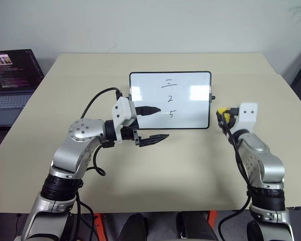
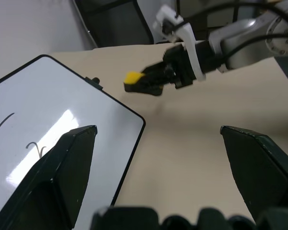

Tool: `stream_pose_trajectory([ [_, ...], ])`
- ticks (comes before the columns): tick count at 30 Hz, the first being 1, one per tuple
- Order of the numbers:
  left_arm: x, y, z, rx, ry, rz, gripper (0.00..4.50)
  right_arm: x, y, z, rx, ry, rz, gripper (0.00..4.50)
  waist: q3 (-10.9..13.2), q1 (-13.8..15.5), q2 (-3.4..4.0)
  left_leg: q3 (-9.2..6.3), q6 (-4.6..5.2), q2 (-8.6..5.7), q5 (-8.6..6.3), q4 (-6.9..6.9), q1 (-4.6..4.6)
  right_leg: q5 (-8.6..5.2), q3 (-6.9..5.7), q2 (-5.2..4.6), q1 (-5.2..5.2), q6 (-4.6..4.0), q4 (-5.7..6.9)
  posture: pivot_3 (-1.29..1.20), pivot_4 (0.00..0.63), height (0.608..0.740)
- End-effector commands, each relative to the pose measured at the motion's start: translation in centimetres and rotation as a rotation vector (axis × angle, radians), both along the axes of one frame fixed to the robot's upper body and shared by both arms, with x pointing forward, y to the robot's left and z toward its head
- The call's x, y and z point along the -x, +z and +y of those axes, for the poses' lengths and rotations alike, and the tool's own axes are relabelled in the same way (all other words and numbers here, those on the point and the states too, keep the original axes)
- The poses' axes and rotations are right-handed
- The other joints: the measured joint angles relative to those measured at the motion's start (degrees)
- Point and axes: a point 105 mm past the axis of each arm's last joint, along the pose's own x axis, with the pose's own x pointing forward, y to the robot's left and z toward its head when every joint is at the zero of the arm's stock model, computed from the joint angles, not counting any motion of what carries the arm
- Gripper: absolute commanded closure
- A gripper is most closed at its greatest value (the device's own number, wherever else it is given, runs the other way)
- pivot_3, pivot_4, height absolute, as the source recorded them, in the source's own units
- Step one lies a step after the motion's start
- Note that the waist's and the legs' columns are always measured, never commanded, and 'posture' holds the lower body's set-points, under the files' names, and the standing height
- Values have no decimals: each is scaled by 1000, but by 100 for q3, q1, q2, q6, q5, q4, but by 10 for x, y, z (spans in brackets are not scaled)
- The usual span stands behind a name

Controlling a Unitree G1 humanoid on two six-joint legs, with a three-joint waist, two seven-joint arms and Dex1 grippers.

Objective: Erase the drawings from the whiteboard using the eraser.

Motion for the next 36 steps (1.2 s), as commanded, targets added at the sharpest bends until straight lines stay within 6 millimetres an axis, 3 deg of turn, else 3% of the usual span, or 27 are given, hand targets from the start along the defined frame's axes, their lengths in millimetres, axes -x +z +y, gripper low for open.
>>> stream_pose_trajectory([
  [1, -11, 12, 10, 11, 83, -82, 0, -3, 30, 10, 39, 53, -127, 3199, 0, 5, 0, 0, 0, -1, 0, 0, -1, 0, 0, 0, 0, 0, -2, 0, 150, 740],
  [6, -34, 8, 29, 15, 284, -125, 0, -15, 42, 23, 43, 101, -173, 3199, 1, 8, -1, 2, 0, -4, 0, 1, -3, 1, 2, -7, 0, 0, -4, 0, 150, 740],
  [10, -45, 14, 40, 129, 404, -122, 0, -24, 51, 37, 45, 147, -207, 3199, 1, 5, -2, 2, 0, -3, 0, 1, -5, 1, 1, -7, -5, -1, -1, 0, 150, 740],
  [16, -56, 8, 48, 141, 508, -130, 0, -40, 65, 66, 40, 232, -254, 3199, 1, 3, -2, 6, -1, 0, 0, 1, -13, 2, 3, -7, -19, -2, 5, 0, 150, 740],
  [24, -65, -2, 43, 143, 518, -131, 0, -58, 87, 112, 39, 349, -335, 3199, 1, 1, -2, 13, -3, 0, 1, 1, -21, 3, 7, -9, -32, -2, 6, 0, 150, 740],
  [30, -67, -5, 39, 136, 500, -134, 0, -63, 98, 132, 41, 406, -376, 3199, 0, -2, -3, 12, -25, 2, 15, 17, -94, 8, 4, -11, -102, -6, 16, 0, 150, 740],
  [36, -66, -5, 35, 132, 484, -140, 0, -63, 95, 142, 46, 444, -380, 3199, 0, -1, -3, 16, -26, 2, 15, 15, -105, 8, 5, -12, -111, -6, 9, 0, 150, 740],
])
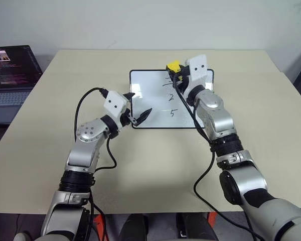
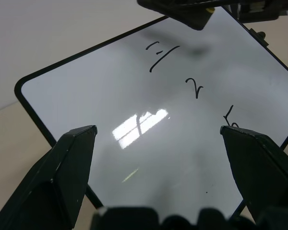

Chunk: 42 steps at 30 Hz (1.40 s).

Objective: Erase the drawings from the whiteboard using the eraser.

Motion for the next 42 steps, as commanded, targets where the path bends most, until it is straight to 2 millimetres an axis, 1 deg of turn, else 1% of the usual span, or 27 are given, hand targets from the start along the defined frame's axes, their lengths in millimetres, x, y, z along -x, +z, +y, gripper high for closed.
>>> stream_pose_trajectory([
  [1, 2, 14, -5, -1, -19, -58, 0, 4, 18, 8, -9, 36, -68, 3199, 0, 0, 0, 0, 0, 0, 0, 0, 0, 0, 0, 0, 0, 0, 0, 0, 150, 740],
  [10, 3, 15, -9, -5, -30, -65, 0, 7, 17, 28, 6, 91, -78, 3199, 0, -6, 0, -1, 0, 0, 0, 4, 2, 1, -1, 0, -1, -1, 8, 0, 150, 740],
  [14, 5, 15, -11, -5, -34, -63, 0, 8, 13, 36, 39, 116, -86, 3199, 0, -8, 0, 0, 0, 0, 0, 4, 2, 1, 0, 0, -2, -1, 8, 0, 150, 740],
  [19, 6, 17, -13, -6, -39, -67, 0, 4, 4, 42, 128, 111, -78, 3199, 0, -7, 0, 0, -1, 0, 1, 6, 1, 1, 0, 0, -2, -1, 9, 0, 150, 740],
  [22, 7, 21, -13, -8, -36, -72, 0, -3, -6, 39, 202, 77, -54, 3199, 0, -10, 1, 0, -1, 0, 1, 6, 2, 1, 0, 0, -2, -1, 10, 0, 150, 740],
  [27, 8, 24, -13, -10, -29, -75, 0, -9, -14, 33, 266, 40, -34, 3199, 0, -10, 1, 1, -1, 0, 1, 6, 1, 1, 1, 0, -2, -1, 10, 0, 150, 740],
  [31, 8, 25, -13, -10, -25, -76, 0, -12, -18, 29, 301, 19, -28, 3199, -1, -11, 1, 1, -1, 0, 1, 7, 2, 1, 1, 0, -2, -1, 11, 0, 150, 740],
  [42, 7, 30, -12, -12, -18, -84, 0, -17, -29, 8, 359, -36, 7, 3199, -1, -1, 1, -2, 1, -2, 0, 48, 2, 1, 1, 0, -2, -1, 55, 0, 150, 740],
])
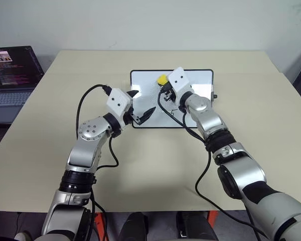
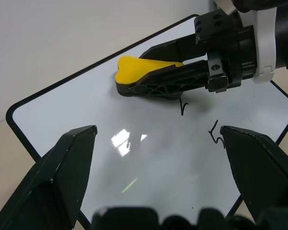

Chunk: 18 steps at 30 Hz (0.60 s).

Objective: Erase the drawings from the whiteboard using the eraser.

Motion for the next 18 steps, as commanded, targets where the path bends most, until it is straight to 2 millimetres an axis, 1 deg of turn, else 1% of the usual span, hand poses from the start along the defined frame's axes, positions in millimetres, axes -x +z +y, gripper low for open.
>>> stream_pose_trajectory([
  [1, 3, 19, -2, -3, -4, -68, 0, -2, 7, -12, 17, -32, -22, 3199, 0, 5, 0, -1, 3, 0, -2, 9, -1, 0, 0, 0, 0, 0, 8, 0, 150, 740],
  [8, 3, 18, -3, 0, -8, -64, 0, -3, -4, -35, 48, -77, 2, 3199, -1, 15, -1, -6, 17, -5, -9, 29, 4, 0, 0, -2, 3, 0, 36, 0, 150, 740],
  [18, 1, 19, -7, 2, -22, -61, 0, -2, -12, -62, 71, -135, 17, 3199, -2, 18, -2, -6, 20, -7, -11, 32, 7, 0, 0, -2, 8, 0, 36, 0, 150, 740],
])
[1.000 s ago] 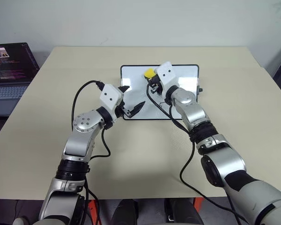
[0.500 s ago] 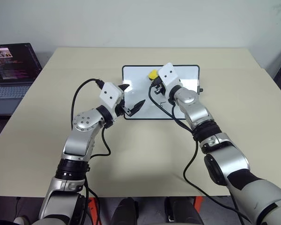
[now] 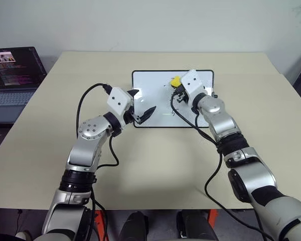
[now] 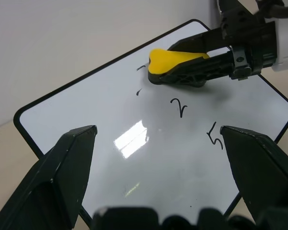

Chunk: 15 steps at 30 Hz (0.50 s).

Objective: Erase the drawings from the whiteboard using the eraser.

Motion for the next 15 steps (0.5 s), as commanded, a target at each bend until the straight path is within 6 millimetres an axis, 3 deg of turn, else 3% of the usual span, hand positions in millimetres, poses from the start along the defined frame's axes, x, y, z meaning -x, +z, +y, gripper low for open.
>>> stream_pose_trajectory([
  [1, 1, 16, -5, 1, -20, -60, 0, -3, -6, -23, 12, -70, 24, 3199, 0, 1, 0, 0, 0, 0, 0, 0, 0, 0, 0, 0, 0, 0, 0, 0, 150, 740],
  [10, 1, 17, -5, -2, -23, -62, 0, -2, -4, -36, 16, -96, 22, 3199, -1, 7, -2, -3, 1, -1, 0, 3, 3, 0, -2, 0, 5, 0, 0, 0, 150, 740],
  [15, 0, 18, -5, -4, -24, -66, 0, 0, 14, -21, -38, -65, -15, 3199, -1, 2, -2, -2, 1, -1, 0, 3, 4, 0, -1, 0, 5, 0, 1, 0, 150, 740],
])
